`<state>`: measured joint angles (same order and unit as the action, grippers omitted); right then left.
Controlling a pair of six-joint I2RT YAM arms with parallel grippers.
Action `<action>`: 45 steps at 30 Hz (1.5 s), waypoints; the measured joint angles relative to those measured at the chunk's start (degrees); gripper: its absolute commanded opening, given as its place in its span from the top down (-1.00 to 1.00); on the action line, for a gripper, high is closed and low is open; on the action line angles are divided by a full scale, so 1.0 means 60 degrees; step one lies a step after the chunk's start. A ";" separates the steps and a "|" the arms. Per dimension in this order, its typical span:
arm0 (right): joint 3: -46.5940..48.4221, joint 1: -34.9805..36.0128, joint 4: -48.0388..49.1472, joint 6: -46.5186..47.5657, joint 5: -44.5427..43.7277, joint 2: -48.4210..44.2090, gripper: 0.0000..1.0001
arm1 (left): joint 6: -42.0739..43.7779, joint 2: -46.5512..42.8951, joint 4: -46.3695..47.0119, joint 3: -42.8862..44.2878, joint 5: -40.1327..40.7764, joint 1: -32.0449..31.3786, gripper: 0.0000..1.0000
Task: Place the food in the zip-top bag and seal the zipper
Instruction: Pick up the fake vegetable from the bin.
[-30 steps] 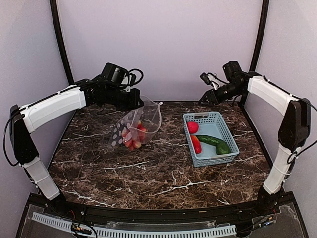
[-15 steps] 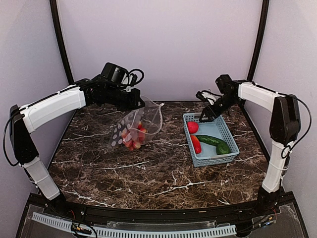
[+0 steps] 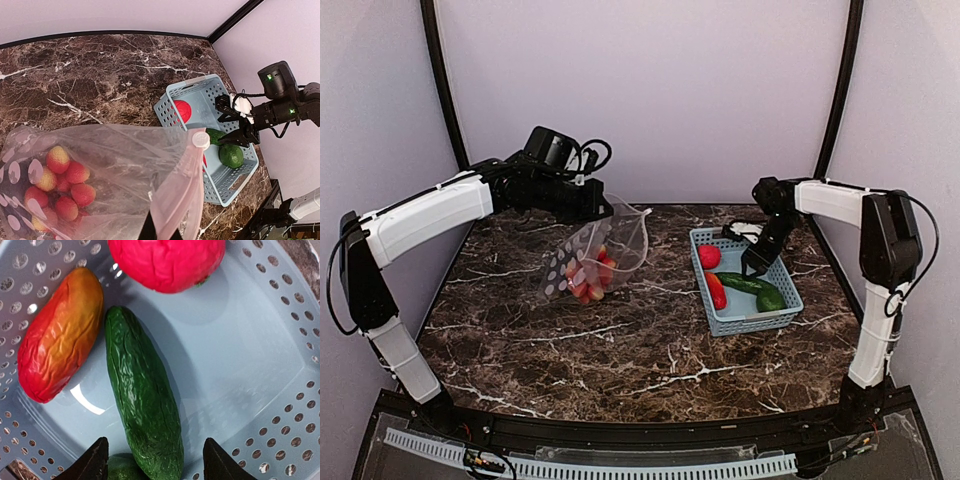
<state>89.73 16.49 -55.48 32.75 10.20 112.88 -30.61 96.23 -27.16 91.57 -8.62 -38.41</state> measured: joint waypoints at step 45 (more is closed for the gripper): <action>0.0994 0.0000 -0.0987 0.0036 -0.0280 -0.0641 0.53 | -0.0142 0.0168 0.0076 0.0000 -0.0353 0.0000 0.98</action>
<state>95.70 16.49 -61.41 32.97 8.51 109.03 -31.46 97.23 -26.70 91.57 -10.74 -38.41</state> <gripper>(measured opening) 0.370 0.010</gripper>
